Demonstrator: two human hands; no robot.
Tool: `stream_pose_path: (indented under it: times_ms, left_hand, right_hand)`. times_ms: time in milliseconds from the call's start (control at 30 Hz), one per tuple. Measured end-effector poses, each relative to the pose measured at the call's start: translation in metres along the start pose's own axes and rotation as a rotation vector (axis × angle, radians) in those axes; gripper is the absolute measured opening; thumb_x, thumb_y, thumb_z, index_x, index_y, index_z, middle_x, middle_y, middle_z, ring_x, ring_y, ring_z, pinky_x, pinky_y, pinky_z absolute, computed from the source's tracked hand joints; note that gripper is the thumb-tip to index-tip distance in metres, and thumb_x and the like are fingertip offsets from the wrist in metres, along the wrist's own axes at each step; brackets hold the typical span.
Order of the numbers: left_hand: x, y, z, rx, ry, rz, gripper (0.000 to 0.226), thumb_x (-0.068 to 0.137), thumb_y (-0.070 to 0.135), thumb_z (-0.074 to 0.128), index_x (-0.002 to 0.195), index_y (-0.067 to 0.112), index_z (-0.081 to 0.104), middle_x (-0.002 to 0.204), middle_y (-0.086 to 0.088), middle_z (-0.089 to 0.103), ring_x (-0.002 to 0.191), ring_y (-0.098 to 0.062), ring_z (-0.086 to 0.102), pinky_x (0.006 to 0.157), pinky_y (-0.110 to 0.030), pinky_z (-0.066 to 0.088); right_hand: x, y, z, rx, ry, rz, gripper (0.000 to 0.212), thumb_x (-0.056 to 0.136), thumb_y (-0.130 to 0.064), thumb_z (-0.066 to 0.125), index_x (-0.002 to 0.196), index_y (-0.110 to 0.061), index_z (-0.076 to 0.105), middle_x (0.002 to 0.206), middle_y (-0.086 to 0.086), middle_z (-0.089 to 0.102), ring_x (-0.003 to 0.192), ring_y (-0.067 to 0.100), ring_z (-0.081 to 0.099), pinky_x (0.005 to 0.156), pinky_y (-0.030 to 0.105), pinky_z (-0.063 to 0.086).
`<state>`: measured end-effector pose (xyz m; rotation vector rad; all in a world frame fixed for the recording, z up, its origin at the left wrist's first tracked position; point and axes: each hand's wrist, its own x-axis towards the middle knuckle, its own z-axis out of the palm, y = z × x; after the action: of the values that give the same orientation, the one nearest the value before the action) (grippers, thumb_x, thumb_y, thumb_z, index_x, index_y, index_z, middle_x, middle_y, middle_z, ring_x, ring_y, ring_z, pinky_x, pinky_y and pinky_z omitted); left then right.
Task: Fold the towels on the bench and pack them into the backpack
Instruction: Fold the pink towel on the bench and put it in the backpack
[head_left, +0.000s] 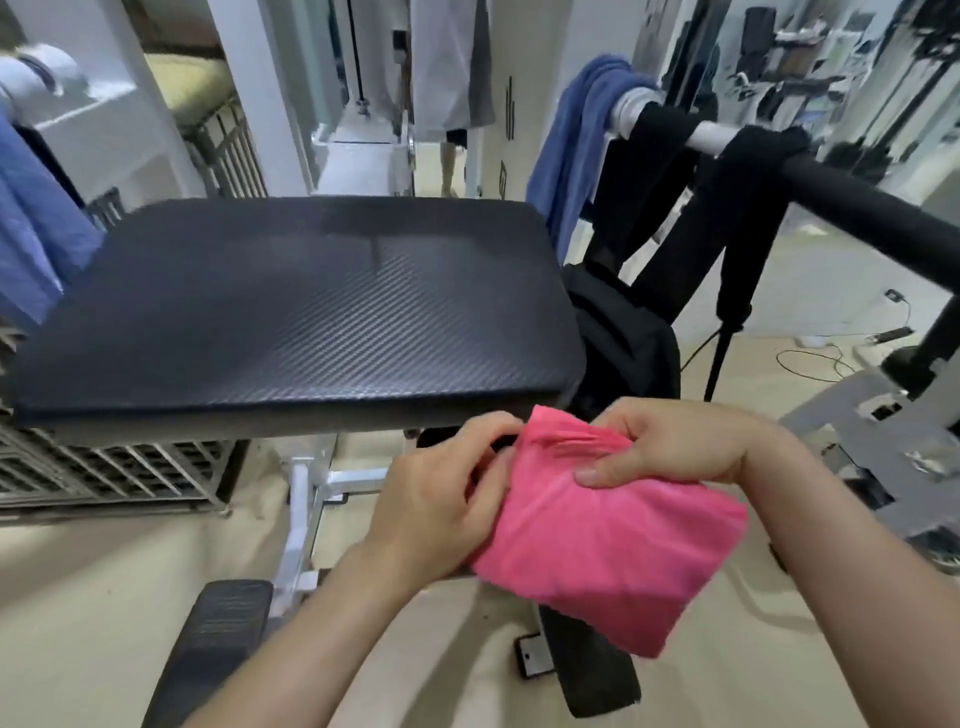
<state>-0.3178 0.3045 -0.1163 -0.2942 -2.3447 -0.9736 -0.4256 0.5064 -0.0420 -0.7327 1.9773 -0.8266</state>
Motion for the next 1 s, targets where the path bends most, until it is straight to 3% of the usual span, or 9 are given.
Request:
stream_pose_path:
  times_ms: [100, 233, 333, 433, 500, 667, 733, 867, 1000]
  left_hand:
    - [-0.023, -0.043, 0.05, 0.074, -0.038, -0.37, 0.013, 0.088, 0.026, 0.056, 0.097, 0.033, 0.061, 0.076, 0.011, 0.064, 0.068, -0.013, 0.06, 0.066, -0.034, 0.052]
    - [-0.033, -0.096, 0.098, 0.243, -0.118, -0.867, 0.023, 0.08, 0.036, 0.071, 0.098, 0.021, 0.065, 0.096, -0.006, 0.064, 0.097, -0.026, 0.06, 0.086, -0.032, 0.046]
    - [-0.03, -0.12, 0.128, -0.049, -0.073, -1.198, 0.037, 0.08, 0.035, 0.073, 0.107, 0.023, 0.05, 0.103, -0.014, 0.057, 0.086, -0.027, 0.057, 0.071, -0.031, 0.046]
    - [-0.029, -0.135, 0.157, -0.277, -0.073, -1.284, 0.039, 0.084, 0.016, 0.069, 0.119, 0.021, 0.052, 0.112, -0.008, 0.06, 0.09, -0.027, 0.059, 0.07, -0.033, 0.049]
    - [-0.028, -0.142, 0.173, -0.07, -0.34, -1.178, 0.035, 0.083, 0.011, 0.059, 0.118, 0.017, 0.059, 0.114, -0.007, 0.064, 0.102, -0.029, 0.06, 0.082, -0.032, 0.05]
    - [-0.038, -0.09, 0.173, 0.495, -0.971, -0.686, 0.007, 0.08, 0.016, 0.055, 0.08, 0.01, 0.059, 0.084, -0.01, 0.061, 0.088, -0.032, 0.063, 0.066, -0.033, 0.049]
    - [-0.049, -0.065, 0.166, 0.595, -1.012, -0.529, 0.015, 0.088, 0.017, 0.055, 0.092, 0.008, 0.065, 0.093, -0.01, 0.063, 0.093, -0.032, 0.061, 0.07, -0.036, 0.05]
    - [-0.052, 0.005, 0.139, 0.54, -0.793, -0.103, 0.017, 0.09, 0.023, 0.054, 0.097, 0.015, 0.068, 0.106, -0.003, 0.047, 0.107, -0.024, 0.04, 0.079, -0.034, 0.033]
    - [-0.052, 0.079, 0.096, 0.462, -0.781, -0.103, 0.014, 0.096, 0.026, 0.045, 0.092, 0.021, 0.057, 0.094, 0.0, 0.057, 0.096, -0.028, 0.054, 0.077, -0.036, 0.039]
  right_hand:
    - [0.001, 0.056, -0.017, 0.019, 0.226, 0.073, 0.027, 0.088, -0.033, 0.067, 0.074, -0.011, 0.063, 0.07, -0.002, 0.062, 0.065, 0.012, 0.059, 0.065, 0.03, 0.048]
    - [0.011, 0.101, -0.017, -0.126, 0.604, 0.12, 0.035, 0.093, -0.035, 0.059, 0.066, -0.014, 0.055, 0.067, -0.006, 0.059, 0.064, 0.013, 0.056, 0.056, 0.023, 0.038]
    - [0.019, 0.118, -0.014, -0.132, 0.648, 0.092, 0.03, 0.096, -0.04, 0.052, 0.071, -0.024, 0.057, 0.073, -0.009, 0.062, 0.07, 0.01, 0.06, 0.058, 0.022, 0.04]
    - [0.031, 0.131, -0.013, -0.204, 0.668, 0.074, 0.024, 0.097, -0.038, 0.049, 0.088, -0.019, 0.061, 0.083, -0.006, 0.065, 0.077, 0.012, 0.062, 0.066, 0.026, 0.047]
    - [0.039, 0.137, -0.015, -0.272, 0.697, 0.067, 0.022, 0.098, -0.036, 0.048, 0.096, -0.017, 0.06, 0.086, -0.004, 0.065, 0.078, 0.014, 0.061, 0.069, 0.031, 0.049]
    - [0.051, 0.146, -0.007, -0.439, 0.698, 0.046, 0.022, 0.098, -0.032, 0.045, 0.099, -0.013, 0.054, 0.085, 0.002, 0.063, 0.076, 0.025, 0.06, 0.065, 0.035, 0.045]
    - [0.049, 0.148, 0.001, -0.462, 0.678, 0.052, 0.021, 0.098, -0.032, 0.044, 0.101, -0.014, 0.054, 0.082, -0.001, 0.059, 0.074, 0.024, 0.058, 0.064, 0.033, 0.042]
    - [0.03, 0.151, 0.015, -0.218, 0.598, 0.036, 0.02, 0.099, -0.034, 0.046, 0.084, -0.027, 0.058, 0.079, -0.012, 0.057, 0.076, 0.016, 0.054, 0.068, 0.03, 0.039]
    - [0.011, 0.153, 0.034, -0.208, 0.494, -0.018, 0.015, 0.095, -0.023, 0.053, 0.087, -0.03, 0.064, 0.087, -0.011, 0.063, 0.082, 0.013, 0.059, 0.07, 0.027, 0.041]
